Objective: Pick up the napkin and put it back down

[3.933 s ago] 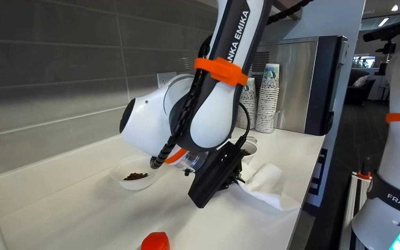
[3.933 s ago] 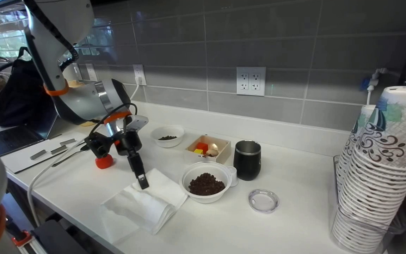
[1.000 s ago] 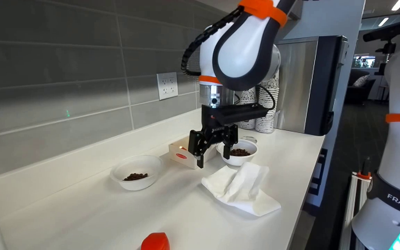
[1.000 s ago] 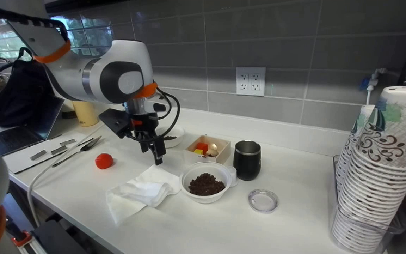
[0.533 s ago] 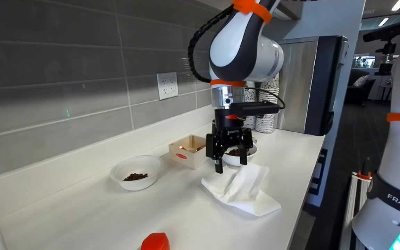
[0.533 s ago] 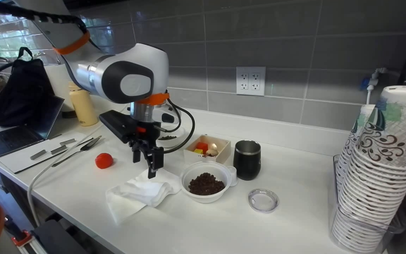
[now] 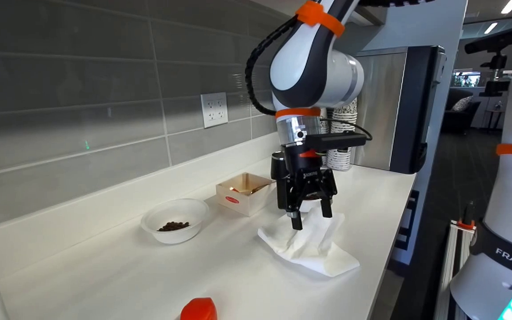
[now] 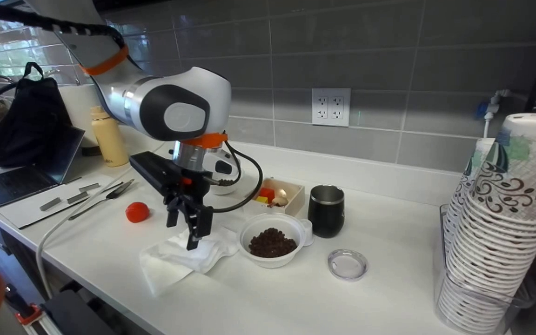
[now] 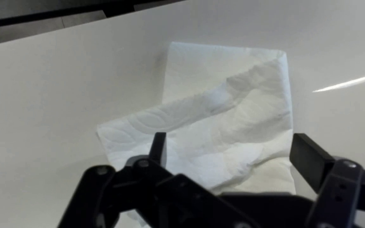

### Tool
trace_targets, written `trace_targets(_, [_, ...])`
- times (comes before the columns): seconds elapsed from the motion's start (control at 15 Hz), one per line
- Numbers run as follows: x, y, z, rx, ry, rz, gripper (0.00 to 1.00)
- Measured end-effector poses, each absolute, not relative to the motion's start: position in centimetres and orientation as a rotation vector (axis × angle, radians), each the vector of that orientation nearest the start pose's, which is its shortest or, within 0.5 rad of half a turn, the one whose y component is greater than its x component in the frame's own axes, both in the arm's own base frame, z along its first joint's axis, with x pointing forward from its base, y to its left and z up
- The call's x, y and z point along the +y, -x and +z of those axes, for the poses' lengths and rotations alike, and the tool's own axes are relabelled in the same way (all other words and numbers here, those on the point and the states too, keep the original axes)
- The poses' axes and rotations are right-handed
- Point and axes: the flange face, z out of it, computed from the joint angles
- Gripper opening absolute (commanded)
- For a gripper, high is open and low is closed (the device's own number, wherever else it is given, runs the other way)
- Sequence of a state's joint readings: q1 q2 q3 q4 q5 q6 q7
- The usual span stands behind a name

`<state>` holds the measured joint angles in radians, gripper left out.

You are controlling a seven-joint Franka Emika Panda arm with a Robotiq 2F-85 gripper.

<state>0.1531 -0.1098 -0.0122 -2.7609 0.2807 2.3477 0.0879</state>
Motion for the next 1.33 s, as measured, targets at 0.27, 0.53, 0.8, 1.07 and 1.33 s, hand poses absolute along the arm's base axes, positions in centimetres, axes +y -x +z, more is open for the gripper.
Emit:
trace_targets(0.27, [6.4, -34.2, 21.2, 0.221, 2.932, 0.563, 1.00])
trace_targets(0.53, [7.1, -33.7, 19.4, 0.193, 2.917, 0.634, 1.00])
trace_targets(0.8, [7.5, -33.5, 17.8, 0.180, 2.896, 0.691, 1.00])
trace_targets(1.07, [7.8, -33.7, 16.4, 0.170, 2.885, 0.741, 1.00])
trace_targets(1.33, [8.1, -33.9, 15.2, 0.169, 2.877, 0.779, 1.00])
